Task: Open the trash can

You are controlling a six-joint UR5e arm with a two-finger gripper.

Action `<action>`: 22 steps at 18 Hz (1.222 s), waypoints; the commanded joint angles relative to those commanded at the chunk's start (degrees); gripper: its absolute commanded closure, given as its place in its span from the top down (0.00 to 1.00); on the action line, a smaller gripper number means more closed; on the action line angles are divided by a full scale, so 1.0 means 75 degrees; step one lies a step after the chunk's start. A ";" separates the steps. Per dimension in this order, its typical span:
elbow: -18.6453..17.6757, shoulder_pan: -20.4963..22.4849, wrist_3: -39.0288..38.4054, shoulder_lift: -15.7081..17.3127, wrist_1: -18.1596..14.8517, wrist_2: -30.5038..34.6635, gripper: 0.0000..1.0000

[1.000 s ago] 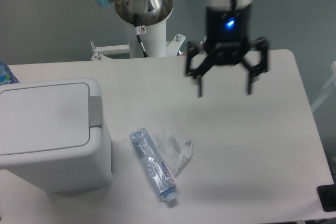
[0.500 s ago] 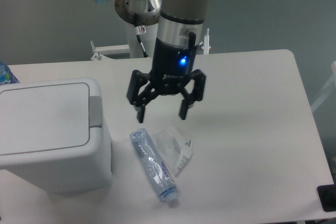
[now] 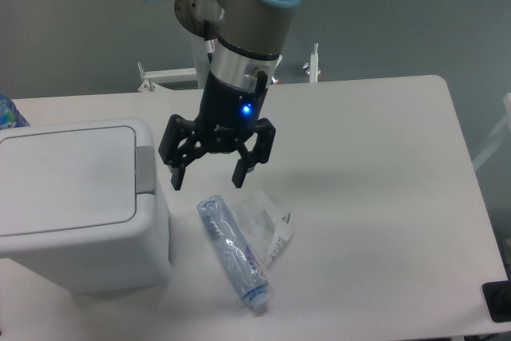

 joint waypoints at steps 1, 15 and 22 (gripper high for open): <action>0.0000 -0.0012 0.0000 0.0000 0.0000 0.0000 1.00; -0.0176 -0.0141 0.0012 0.0012 0.0023 0.0023 1.00; -0.0211 -0.0188 0.0047 0.0035 0.0047 0.0023 1.00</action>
